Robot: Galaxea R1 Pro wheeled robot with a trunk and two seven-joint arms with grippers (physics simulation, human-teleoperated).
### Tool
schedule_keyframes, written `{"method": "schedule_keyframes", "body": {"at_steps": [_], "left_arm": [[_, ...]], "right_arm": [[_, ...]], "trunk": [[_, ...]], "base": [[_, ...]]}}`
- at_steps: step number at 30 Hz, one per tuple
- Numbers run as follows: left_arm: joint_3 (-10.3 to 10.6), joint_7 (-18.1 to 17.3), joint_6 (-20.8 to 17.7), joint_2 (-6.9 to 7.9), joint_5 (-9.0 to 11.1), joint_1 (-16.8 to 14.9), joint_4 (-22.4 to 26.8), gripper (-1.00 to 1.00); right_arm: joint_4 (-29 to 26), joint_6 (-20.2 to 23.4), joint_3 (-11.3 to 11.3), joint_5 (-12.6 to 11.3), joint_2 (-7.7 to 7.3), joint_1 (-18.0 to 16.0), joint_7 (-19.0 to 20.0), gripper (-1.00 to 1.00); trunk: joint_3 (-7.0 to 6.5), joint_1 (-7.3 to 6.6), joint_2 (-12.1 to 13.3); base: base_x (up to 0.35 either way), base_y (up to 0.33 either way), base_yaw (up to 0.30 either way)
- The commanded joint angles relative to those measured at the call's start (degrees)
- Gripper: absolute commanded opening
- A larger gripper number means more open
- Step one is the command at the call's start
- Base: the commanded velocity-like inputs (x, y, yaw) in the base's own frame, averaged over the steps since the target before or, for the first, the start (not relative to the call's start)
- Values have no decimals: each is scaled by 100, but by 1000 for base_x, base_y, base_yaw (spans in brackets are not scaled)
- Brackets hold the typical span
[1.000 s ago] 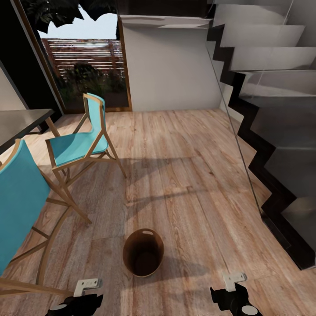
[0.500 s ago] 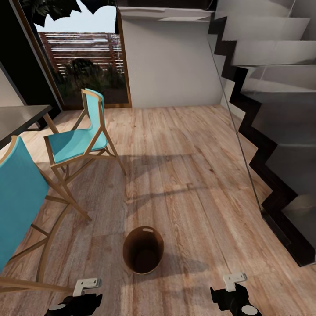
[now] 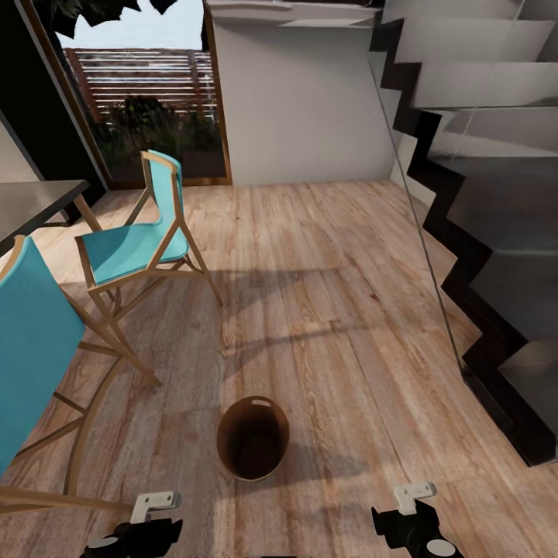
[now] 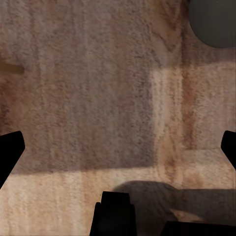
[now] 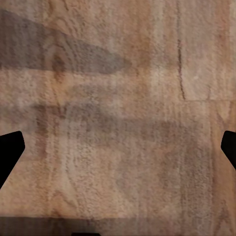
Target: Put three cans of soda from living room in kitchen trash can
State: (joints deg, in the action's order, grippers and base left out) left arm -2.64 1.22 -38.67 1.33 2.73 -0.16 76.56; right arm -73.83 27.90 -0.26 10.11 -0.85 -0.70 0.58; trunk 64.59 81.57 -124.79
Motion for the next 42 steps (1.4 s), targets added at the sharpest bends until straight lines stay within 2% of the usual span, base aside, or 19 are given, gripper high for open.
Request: {"method": "schedule_keyframes", "body": {"at_steps": [1, 11, 16, 19, 27, 42], "left_arm": [[6, 0, 0, -4, -1, -1, 0, 100], [10, -25, -9, 22, -6, -1, 3, 100], [-5, -29, -1, 17, -1, 0, 0, 100], [-8, -24, 0, 11, -1, -1, -1, 100], [24, -9, 0, 1, -6, 1, -1, 100], [17, 9, 0, 8, -9, -1, -1, 100]], "right_arm": [[0, -1, 0, -1, -1, 0, 4, 100], [0, 1, 20, -8, -1, 0, 25, 100], [0, 11, 305, 3, -10, 0, 22, 100], [0, 39, 378, 7, -16, 0, 15, 100], [0, 224, 403, 9, 0, 0, -1, 100], [0, 181, 393, 0, -30, 0, -3, 100]], "trunk": [[1, 0, 0], [2, 0, 0], [2, 0, 0], [2, 0, 0], [2, 0, 0], [2, 0, 0]], "base": [[0, 0, 0], [209, 0, 0], [201, 0, 0], [36, 0, 0], [5, 0, 0], [0, 0, 0]]}}
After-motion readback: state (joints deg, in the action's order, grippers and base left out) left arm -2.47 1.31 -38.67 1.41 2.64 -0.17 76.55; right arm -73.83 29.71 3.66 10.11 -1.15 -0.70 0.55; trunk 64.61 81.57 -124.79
